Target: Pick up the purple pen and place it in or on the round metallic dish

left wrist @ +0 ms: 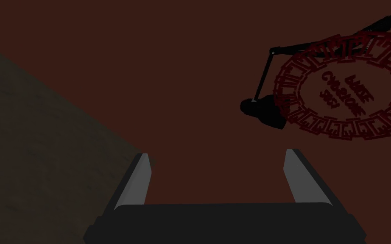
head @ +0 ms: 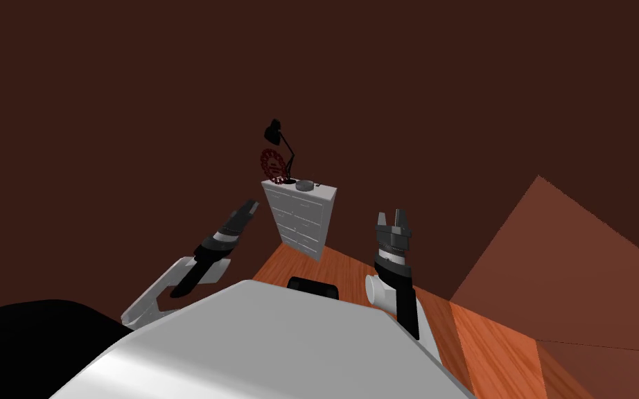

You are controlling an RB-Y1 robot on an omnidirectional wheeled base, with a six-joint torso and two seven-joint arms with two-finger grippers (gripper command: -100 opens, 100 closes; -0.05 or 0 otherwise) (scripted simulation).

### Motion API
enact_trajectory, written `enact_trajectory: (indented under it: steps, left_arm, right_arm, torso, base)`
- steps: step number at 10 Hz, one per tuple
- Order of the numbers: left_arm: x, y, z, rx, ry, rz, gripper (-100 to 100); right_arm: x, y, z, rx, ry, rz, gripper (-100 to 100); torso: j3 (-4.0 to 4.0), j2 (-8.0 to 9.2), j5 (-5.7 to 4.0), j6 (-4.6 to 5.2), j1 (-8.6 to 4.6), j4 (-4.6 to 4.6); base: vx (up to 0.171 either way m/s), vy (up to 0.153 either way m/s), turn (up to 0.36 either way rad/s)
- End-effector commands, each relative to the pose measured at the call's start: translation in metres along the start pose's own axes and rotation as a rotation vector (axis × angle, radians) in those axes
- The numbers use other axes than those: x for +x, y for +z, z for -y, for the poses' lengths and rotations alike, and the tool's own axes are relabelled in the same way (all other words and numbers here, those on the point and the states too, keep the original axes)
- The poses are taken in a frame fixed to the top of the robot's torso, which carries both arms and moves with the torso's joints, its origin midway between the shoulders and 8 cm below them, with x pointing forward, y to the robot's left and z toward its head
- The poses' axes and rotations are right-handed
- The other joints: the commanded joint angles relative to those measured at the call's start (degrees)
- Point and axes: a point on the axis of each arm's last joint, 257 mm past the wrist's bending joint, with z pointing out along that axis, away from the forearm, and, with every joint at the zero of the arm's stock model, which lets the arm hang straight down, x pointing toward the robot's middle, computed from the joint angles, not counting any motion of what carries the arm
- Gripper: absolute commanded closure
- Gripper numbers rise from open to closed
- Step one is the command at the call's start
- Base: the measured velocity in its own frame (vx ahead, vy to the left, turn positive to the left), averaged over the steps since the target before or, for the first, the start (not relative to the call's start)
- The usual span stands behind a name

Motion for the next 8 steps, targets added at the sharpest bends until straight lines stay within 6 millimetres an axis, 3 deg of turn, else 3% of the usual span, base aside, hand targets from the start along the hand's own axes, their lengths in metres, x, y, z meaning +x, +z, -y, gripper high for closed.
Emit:
enact_trajectory:
  steps: [1, 8]
  left_arm:
    - [-0.008, -0.005, -0.01, -0.017, 0.082, -0.045, -100]
    - [-0.046, -0.014, -0.044, -0.078, 0.364, -0.195, -100]
  right_arm:
    - [0.0, 0.0, 0.0, 0.0, 0.0, 0.0, 0]
    - [0.0, 0.0, 0.0, 0.0, 0.0, 0.0, 0]
  torso:
    - [0.0, 0.0, 0.0, 0.0, 0.0, 0.0]
    - [-0.03, -0.06, 0.01, 0.01, 0.02, -0.01]
  base:
    - [-0.126, 0.046, -0.084]
    - [-0.079, 0.028, -0.096]
